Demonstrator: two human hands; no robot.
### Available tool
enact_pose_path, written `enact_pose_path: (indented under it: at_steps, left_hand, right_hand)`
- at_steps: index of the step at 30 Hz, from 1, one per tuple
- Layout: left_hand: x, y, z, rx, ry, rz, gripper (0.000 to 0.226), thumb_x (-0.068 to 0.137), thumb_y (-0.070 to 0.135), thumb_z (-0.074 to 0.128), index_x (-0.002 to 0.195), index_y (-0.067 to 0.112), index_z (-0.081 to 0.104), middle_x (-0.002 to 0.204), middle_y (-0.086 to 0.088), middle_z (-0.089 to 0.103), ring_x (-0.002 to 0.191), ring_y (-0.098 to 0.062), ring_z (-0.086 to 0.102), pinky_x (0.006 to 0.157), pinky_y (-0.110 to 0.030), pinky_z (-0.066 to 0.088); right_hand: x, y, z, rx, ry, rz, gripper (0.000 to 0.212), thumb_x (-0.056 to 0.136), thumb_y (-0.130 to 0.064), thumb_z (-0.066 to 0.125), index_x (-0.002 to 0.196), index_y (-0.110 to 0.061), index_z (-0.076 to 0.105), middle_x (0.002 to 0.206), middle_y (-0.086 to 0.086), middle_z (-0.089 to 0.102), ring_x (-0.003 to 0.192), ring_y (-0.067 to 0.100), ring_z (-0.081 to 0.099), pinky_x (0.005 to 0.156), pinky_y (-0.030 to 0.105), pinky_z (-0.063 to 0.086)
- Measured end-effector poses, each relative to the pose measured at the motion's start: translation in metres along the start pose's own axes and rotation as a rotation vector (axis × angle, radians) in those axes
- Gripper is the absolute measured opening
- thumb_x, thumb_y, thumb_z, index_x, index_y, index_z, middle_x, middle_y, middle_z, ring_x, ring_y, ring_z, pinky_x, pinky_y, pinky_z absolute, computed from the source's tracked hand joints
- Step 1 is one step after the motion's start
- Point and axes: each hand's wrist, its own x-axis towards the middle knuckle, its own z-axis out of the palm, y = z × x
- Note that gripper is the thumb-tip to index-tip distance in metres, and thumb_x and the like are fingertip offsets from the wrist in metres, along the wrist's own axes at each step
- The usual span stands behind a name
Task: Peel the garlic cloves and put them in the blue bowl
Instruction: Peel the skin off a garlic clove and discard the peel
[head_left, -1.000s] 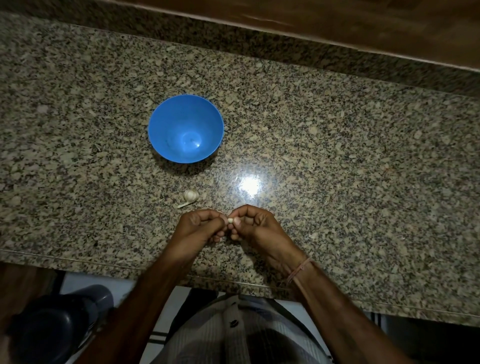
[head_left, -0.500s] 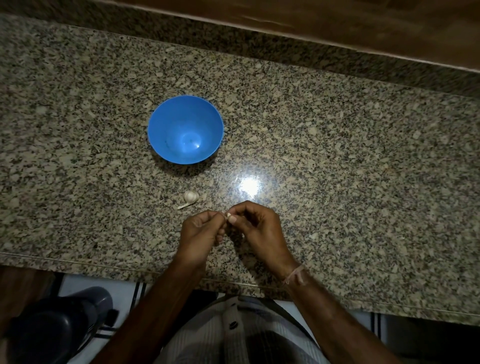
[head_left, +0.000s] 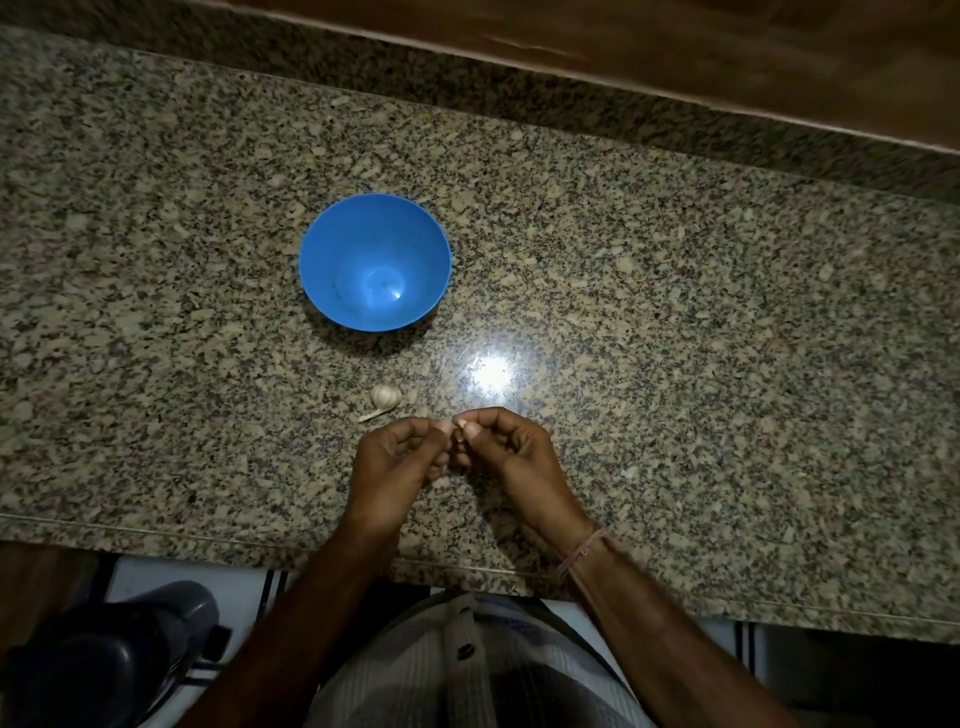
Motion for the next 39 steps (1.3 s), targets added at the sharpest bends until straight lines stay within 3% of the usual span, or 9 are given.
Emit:
enact_pose_path:
  at_steps: [4, 8, 14, 20, 23, 28, 33, 35, 39]
  left_hand:
    - [-0.004, 0.010, -0.003, -0.023, -0.053, 0.035, 0.013, 0.094, 0.016, 0.075, 0.099, 0.004, 0.078, 0.085, -0.017, 0.079, 0.074, -0.021, 0.075, 0.069, -0.027, 0.059]
    - [-0.004, 0.020, -0.014, 0.096, -0.077, 0.103, 0.005, 0.093, 0.011, 0.076, 0.095, 0.008, 0.080, 0.079, -0.005, 0.078, 0.069, -0.007, 0.070, 0.065, -0.020, 0.052]
    - [-0.004, 0.030, -0.026, 0.189, -0.141, 0.138, 0.005, 0.094, 0.015, 0.075, 0.095, 0.014, 0.080, 0.085, -0.003, 0.080, 0.078, -0.012, 0.075, 0.072, -0.026, 0.058]
    - [-0.004, 0.031, -0.031, 0.075, -0.164, 0.056, 0.008, 0.095, 0.005, 0.072, 0.094, 0.008, 0.080, 0.079, -0.008, 0.078, 0.069, -0.010, 0.069, 0.065, -0.022, 0.053]
    - [-0.004, 0.031, -0.034, 0.019, -0.201, 0.021, 0.009, 0.094, 0.004, 0.071, 0.093, 0.006, 0.080, 0.080, -0.012, 0.077, 0.068, -0.012, 0.069, 0.063, -0.022, 0.053]
    - [-0.005, 0.029, -0.031, 0.010, -0.208, -0.001, 0.009, 0.093, -0.001, 0.070, 0.090, 0.003, 0.077, 0.076, -0.013, 0.076, 0.065, -0.012, 0.068, 0.059, -0.020, 0.053]
    - [-0.008, 0.033, -0.025, 0.036, -0.173, 0.007, 0.009, 0.095, 0.000, 0.067, 0.093, -0.001, 0.076, 0.076, -0.015, 0.076, 0.064, -0.011, 0.069, 0.057, -0.019, 0.052]
    - [-0.008, 0.034, -0.022, 0.055, -0.138, -0.002, 0.009, 0.096, 0.002, 0.067, 0.093, 0.000, 0.076, 0.072, -0.010, 0.074, 0.061, -0.007, 0.067, 0.056, -0.019, 0.051]
    - [-0.005, 0.033, -0.019, 0.104, -0.121, -0.013, 0.012, 0.098, 0.010, 0.067, 0.093, 0.005, 0.077, 0.069, -0.005, 0.068, 0.060, -0.007, 0.059, 0.057, -0.022, 0.047]
  right_hand:
    - [-0.002, 0.001, 0.009, 0.024, 0.030, 0.004, 0.014, 0.100, -0.001, 0.065, 0.110, 0.008, 0.069, 0.093, 0.018, 0.076, 0.085, 0.026, 0.070, 0.087, 0.045, 0.058]
    - [-0.004, 0.003, 0.013, -0.021, 0.056, 0.021, 0.005, 0.100, -0.002, 0.065, 0.103, 0.001, 0.068, 0.080, 0.011, 0.072, 0.073, 0.021, 0.064, 0.086, 0.055, 0.055]
    - [-0.010, 0.001, 0.029, -0.028, 0.150, -0.019, 0.007, 0.101, -0.001, 0.064, 0.097, -0.001, 0.070, 0.082, 0.021, 0.071, 0.079, 0.031, 0.065, 0.085, 0.066, 0.057]
    - [-0.015, 0.002, 0.041, -0.066, 0.218, -0.101, 0.008, 0.099, 0.002, 0.064, 0.096, -0.002, 0.070, 0.084, 0.015, 0.075, 0.077, 0.023, 0.071, 0.076, 0.040, 0.063]
    - [-0.019, 0.006, 0.046, -0.049, 0.257, -0.118, 0.007, 0.099, 0.002, 0.064, 0.096, -0.001, 0.069, 0.085, 0.019, 0.074, 0.079, 0.029, 0.069, 0.073, 0.040, 0.063]
    - [-0.026, 0.013, 0.051, -0.010, 0.313, -0.132, 0.007, 0.099, 0.002, 0.064, 0.096, -0.001, 0.069, 0.088, 0.023, 0.073, 0.081, 0.034, 0.067, 0.080, 0.063, 0.059]
    - [-0.025, 0.011, 0.047, -0.033, 0.317, -0.143, 0.007, 0.099, 0.001, 0.066, 0.097, -0.001, 0.071, 0.091, 0.030, 0.073, 0.081, 0.038, 0.071, 0.080, 0.067, 0.061]
    - [-0.023, 0.007, 0.045, -0.064, 0.299, -0.154, 0.009, 0.098, 0.002, 0.066, 0.095, -0.003, 0.073, 0.090, 0.027, 0.074, 0.080, 0.037, 0.073, 0.076, 0.059, 0.064]
    - [-0.022, -0.007, 0.037, -0.287, 0.242, -0.298, 0.007, 0.097, 0.001, 0.069, 0.096, -0.002, 0.075, 0.087, 0.009, 0.078, 0.080, 0.013, 0.075, 0.071, 0.022, 0.059]
